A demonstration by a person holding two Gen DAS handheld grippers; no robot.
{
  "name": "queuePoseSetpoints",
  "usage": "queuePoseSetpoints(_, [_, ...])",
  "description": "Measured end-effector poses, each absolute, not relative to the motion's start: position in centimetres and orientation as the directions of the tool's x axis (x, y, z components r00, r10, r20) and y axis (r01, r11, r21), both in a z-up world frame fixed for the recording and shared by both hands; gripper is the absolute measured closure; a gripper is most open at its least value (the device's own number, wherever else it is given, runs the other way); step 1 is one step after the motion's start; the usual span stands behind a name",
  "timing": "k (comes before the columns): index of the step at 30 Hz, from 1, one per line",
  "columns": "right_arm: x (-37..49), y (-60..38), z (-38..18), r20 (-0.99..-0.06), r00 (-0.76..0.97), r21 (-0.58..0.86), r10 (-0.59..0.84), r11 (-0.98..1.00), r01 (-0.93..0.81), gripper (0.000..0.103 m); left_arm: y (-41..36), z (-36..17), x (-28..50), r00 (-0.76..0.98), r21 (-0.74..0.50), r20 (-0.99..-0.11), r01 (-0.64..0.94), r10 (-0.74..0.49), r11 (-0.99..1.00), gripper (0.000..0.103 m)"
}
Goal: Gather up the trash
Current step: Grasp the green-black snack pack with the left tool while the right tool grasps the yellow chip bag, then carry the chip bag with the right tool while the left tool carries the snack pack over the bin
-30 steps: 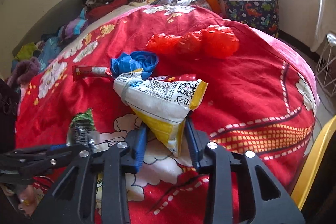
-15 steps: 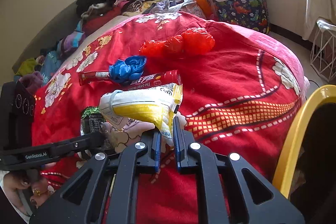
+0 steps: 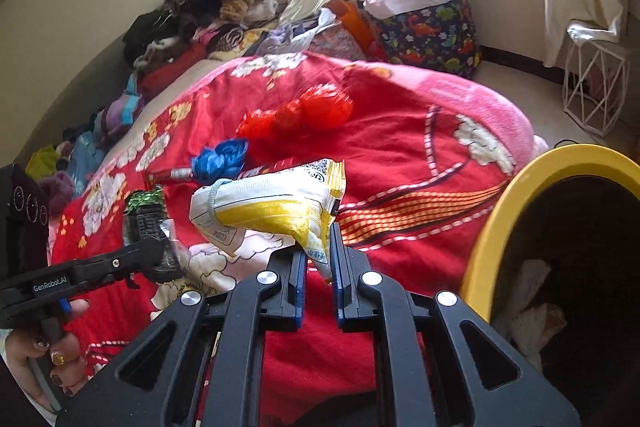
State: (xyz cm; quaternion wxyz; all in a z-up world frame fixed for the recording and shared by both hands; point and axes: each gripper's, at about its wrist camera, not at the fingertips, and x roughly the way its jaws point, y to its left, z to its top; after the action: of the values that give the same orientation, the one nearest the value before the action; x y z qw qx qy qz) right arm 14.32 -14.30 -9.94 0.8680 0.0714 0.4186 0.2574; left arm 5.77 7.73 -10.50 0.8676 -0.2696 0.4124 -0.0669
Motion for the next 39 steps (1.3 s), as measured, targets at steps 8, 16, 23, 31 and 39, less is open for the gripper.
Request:
queuePoseSetpoints(8, [13.6,-17.1,-8.0,-0.657,0.576,0.344,0.486,0.873,-0.345,0.093,5.6,-7.3,5.9,0.693,-0.49,-0.64,-0.036,-0.332,0.871,0.091])
queuePoseSetpoints(16, [13.1,-19.8,-6.4,-0.621,0.624,0.357,0.474,0.88,-0.313,0.093,3.2,-5.1,6.3,0.714,-0.449,-0.618,0.022,-0.328,0.893,0.091])
queuePoseSetpoints(23, [12.8,-22.4,-6.0,-0.607,0.657,0.368,0.448,0.89,-0.267,0.093,1.3,-3.9,6.3,0.726,-0.413,-0.602,0.072,-0.331,0.908,0.091])
queuePoseSetpoints(31, [12.1,-25.0,-5.2,-0.591,0.689,0.371,0.42,0.9,-0.231,0.093,-0.7,-3.0,6.3,0.731,-0.389,-0.589,0.118,-0.345,0.914,0.091])
queuePoseSetpoints(39, [11.4,-27.1,-5.1,-0.584,0.71,0.371,0.393,0.907,-0.198,0.093,-2.7,-2.5,6.4,0.727,-0.371,-0.581,0.163,-0.366,0.914,0.091])
